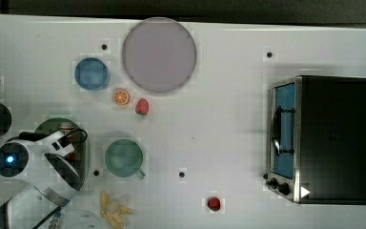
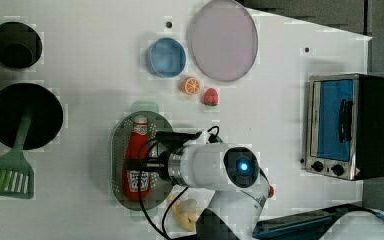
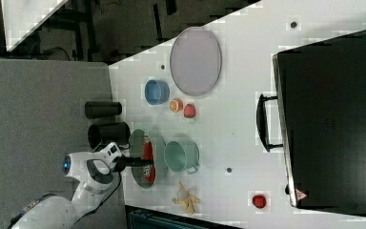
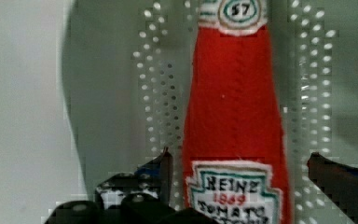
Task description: Pick ketchup from strainer and place it on the table
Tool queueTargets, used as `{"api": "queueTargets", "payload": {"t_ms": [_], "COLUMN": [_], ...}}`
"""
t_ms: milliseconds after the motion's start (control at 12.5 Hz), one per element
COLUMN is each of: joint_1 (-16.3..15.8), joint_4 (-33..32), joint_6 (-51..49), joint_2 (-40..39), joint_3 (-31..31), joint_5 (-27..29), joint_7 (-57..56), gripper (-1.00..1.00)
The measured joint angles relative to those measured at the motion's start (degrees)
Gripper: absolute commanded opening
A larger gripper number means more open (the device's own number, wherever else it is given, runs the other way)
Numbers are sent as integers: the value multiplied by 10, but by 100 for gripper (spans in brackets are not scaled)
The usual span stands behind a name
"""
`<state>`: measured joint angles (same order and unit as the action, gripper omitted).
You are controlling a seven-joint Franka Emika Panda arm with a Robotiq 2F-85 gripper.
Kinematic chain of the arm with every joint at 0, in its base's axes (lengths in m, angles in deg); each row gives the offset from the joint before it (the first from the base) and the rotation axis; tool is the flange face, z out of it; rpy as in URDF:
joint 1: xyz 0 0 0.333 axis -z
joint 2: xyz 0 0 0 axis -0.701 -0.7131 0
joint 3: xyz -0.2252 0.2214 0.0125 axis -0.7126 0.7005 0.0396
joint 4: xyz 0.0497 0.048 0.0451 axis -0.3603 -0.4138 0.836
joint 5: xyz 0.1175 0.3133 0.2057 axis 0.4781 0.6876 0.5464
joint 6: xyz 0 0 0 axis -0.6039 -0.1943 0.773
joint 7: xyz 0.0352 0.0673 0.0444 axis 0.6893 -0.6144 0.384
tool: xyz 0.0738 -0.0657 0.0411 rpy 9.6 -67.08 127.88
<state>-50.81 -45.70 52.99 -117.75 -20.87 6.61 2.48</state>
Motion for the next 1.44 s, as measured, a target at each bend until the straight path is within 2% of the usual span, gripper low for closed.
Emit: {"api": "queueTargets", "payload": {"t_ms": [160,240,400,480,720,960,1200,1440], "joint_1": [-1,-2,-5,-5,-9,-4,3,14], "joint_4": [-1,-3,2,1,2,-2,6,16], "joint_6": [10,12,24,33,35,-11,-106,-199], "joint_2": [-20,-27,-47,-51,-45,10,110,219], "joint_3": [-4,-7,-14,-14,-18,-8,8,10], "joint_5": [-9,-11,-25,-23,-24,-16,81,119], "joint_7": [9,13,17,21,32,36,36,11], "gripper": [100,91,43,25,25,25,25,25]}}
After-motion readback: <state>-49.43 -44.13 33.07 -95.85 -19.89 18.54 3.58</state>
